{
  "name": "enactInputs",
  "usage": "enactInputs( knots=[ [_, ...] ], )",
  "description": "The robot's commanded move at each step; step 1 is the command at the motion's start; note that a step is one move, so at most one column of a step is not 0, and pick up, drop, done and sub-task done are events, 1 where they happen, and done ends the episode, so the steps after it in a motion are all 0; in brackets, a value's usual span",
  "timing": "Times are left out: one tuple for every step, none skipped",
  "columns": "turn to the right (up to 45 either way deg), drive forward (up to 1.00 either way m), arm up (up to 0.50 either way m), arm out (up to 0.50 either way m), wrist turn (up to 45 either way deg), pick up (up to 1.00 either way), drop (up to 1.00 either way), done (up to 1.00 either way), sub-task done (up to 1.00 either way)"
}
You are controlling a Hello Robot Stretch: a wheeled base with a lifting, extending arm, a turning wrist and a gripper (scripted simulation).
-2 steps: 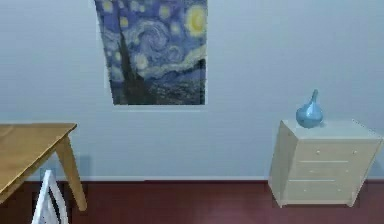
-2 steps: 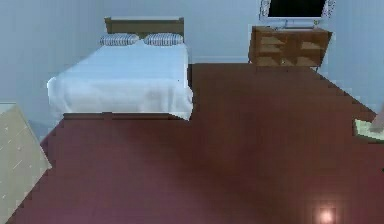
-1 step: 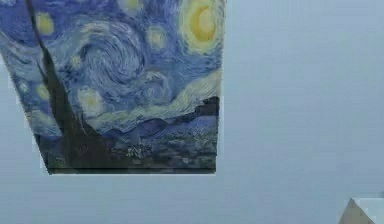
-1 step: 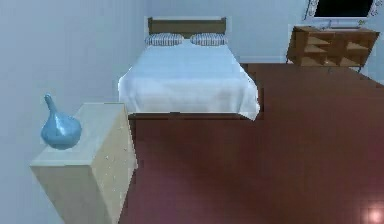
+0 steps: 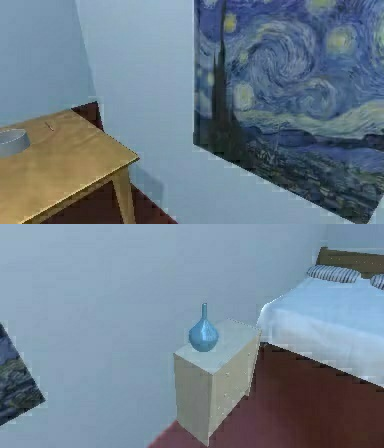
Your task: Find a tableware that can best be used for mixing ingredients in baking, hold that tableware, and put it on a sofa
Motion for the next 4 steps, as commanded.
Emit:
enactInputs(
  knots=[
    [0.0, 0.35, 0.0, 0.0, 0.0, 0.0, 0.0, 0.0, 0.0],
    [-45.0, 0.0, 0.0, 0.0, 0.0, 0.0, 0.0, 0.0, 0.0],
    [-45.0, 0.0, 0.0, 0.0, 0.0, 0.0, 0.0, 0.0, 0.0],
    [-45.0, 0.0, 0.0, 0.0, 0.0, 0.0, 0.0, 0.0, 0.0]
  ],
)
